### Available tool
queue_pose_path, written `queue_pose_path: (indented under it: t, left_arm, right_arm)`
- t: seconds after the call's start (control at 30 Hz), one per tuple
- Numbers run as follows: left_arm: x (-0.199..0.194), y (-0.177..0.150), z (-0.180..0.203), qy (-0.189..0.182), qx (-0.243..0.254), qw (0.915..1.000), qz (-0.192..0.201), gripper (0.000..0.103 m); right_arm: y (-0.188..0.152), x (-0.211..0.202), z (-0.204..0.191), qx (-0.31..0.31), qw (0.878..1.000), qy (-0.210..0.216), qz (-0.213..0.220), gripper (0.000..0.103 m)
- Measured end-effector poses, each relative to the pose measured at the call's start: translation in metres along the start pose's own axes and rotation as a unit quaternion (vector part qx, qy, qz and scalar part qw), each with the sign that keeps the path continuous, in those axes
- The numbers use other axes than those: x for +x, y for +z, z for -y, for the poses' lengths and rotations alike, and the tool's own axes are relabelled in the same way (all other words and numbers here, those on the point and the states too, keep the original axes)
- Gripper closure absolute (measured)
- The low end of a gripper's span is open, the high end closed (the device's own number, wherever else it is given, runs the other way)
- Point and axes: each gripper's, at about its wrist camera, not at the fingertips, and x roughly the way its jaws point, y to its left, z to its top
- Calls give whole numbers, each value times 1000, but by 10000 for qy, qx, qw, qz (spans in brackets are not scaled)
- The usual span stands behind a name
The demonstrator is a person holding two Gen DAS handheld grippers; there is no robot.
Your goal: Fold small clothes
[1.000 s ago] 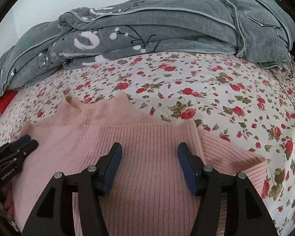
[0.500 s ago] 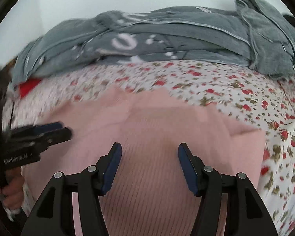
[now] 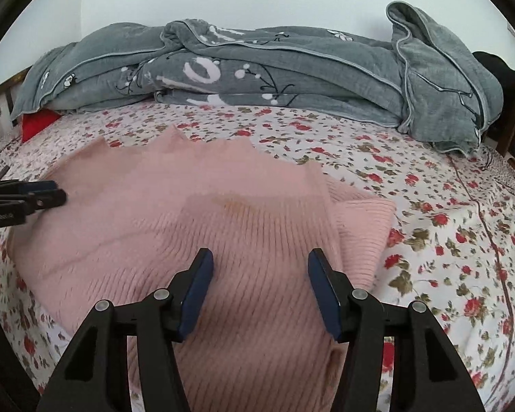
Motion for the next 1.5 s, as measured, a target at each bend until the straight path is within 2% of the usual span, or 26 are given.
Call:
queue_pose_path:
  t: [0.13, 0.23, 0.43, 0.57, 0.67, 0.73, 0.83, 0.9, 1.0, 1.03, 1.17, 1.23, 1.3, 1.4, 1.5]
  left_arm:
    - [-21, -13, -21, -218, -287, 9993, 129, 57]
    - [-22, -23, -40, -184, -552, 9983, -80, 56]
    - [-13, -45, -74, -1087, -1338, 9846, -307, 56]
    - [-3, -42, -71, -1361, -1420, 9799, -335, 55]
    - [11, -33, -69, -1387, -1506, 9782, -346, 55]
    - [22, -26, -70, -1489, -1706, 9734, -354, 55]
    - [33, -21, -77, -1713, -1950, 9643, -519, 55]
    - [36, -16, -82, -1744, -2037, 9614, -614, 70]
    - [36, -11, -88, -1893, -2283, 9521, -747, 78]
    - [33, -8, -87, -1900, -2288, 9518, -756, 79]
    - [21, 3, -77, -1765, -2078, 9597, -680, 80]
    - [13, 10, -70, -1734, -1972, 9629, -617, 81]
    - [6, 16, -67, -1737, -1916, 9643, -565, 81]
    - [-6, 29, -57, -1791, -1827, 9656, -468, 81]
    - [-18, 43, -42, -1802, -1654, 9689, -383, 82]
  right_arm:
    - [0, -6, 0, 71, 9999, -74, -52, 48]
    - [1, -12, 0, 192, 9997, -88, -85, 48]
    - [-3, -22, -13, 377, 9992, 128, -102, 48]
    - [-9, -24, -27, 594, 9971, 464, -71, 48]
    - [-12, -22, -39, 711, 9954, 621, -143, 48]
    - [-13, -24, -46, 702, 9960, 524, -185, 48]
    - [-14, -30, -48, 842, 9942, 640, -170, 48]
    - [-10, -34, -51, 816, 9951, 553, -107, 48]
    - [-2, -30, -55, 810, 9951, 563, -10, 48]
    - [1, -26, -58, 842, 9948, 575, -8, 48]
    - [5, -4, -73, 919, 9938, 633, 11, 48]
    - [-1, 9, -87, 716, 9970, 300, -3, 48]
    - [-6, 10, -92, 680, 9975, 148, 134, 48]
    - [-9, 10, -84, 863, 9958, 278, 160, 50]
    - [-11, 11, -87, 680, 9974, 118, 212, 50]
